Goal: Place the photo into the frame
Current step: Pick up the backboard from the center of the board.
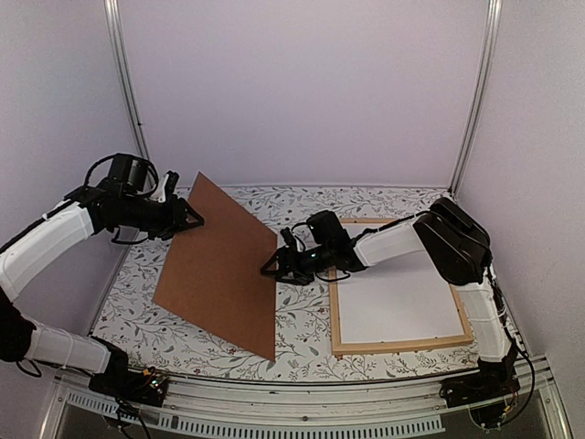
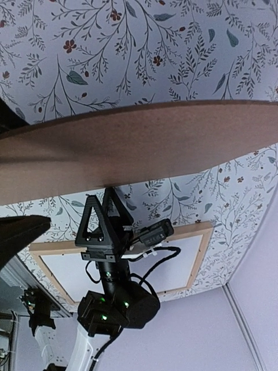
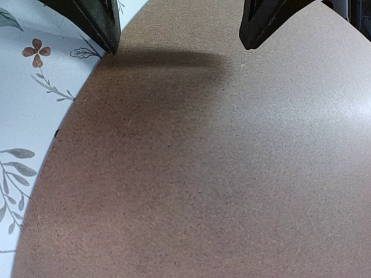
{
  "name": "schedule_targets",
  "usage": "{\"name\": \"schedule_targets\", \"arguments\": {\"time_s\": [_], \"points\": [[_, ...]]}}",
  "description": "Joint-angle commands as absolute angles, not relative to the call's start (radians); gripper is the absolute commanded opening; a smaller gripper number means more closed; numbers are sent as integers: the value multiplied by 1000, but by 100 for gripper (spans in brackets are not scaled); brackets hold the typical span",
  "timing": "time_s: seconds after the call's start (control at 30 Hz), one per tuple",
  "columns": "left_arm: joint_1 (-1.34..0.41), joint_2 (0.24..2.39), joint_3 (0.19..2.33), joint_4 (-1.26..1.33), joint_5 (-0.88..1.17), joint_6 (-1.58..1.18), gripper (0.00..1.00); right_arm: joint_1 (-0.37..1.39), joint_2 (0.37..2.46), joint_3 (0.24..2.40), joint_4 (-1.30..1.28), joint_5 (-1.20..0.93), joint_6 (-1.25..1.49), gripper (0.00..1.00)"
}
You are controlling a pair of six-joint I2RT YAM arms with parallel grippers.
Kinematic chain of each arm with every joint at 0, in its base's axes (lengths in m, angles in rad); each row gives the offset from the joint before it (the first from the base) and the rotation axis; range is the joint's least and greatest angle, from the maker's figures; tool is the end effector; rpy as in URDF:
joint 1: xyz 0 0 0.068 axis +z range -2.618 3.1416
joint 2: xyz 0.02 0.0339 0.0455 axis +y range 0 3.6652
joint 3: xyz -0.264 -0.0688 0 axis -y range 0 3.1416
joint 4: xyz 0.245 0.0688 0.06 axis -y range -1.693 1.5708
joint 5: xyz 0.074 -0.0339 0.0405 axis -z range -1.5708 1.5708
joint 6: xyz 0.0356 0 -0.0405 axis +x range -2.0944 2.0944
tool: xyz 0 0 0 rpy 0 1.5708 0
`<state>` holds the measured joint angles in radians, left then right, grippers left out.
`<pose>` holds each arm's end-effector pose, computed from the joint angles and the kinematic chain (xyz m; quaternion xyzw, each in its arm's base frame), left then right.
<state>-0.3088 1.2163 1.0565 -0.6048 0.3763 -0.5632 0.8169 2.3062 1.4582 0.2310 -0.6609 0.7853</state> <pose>0.2409 -0.0906 0.3072 -0.0419 0.9056 -0.3187 0.2766 0.3177 0.3703 0.1061 -0.1622 0.8379 0.5124 0.0951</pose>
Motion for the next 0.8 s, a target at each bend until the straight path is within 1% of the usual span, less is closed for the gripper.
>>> {"name": "schedule_targets", "arguments": {"time_s": [0.0,0.23,0.33,0.47,0.77], "points": [[-322,1231,1090,-654,358,-539,35,830,2331,1434,161,-658,776,74],[-322,1245,1099,-672,350,-528,20,830,2328,1435,152,-650,770,74],[-321,1244,1098,-672,341,-529,10,830,2317,1438,136,-640,759,74],[-321,1232,1104,-668,333,-535,1,821,2274,1443,85,-617,722,74],[-309,1182,1093,-577,392,-604,0,768,2074,1445,-78,-529,619,76]]}}
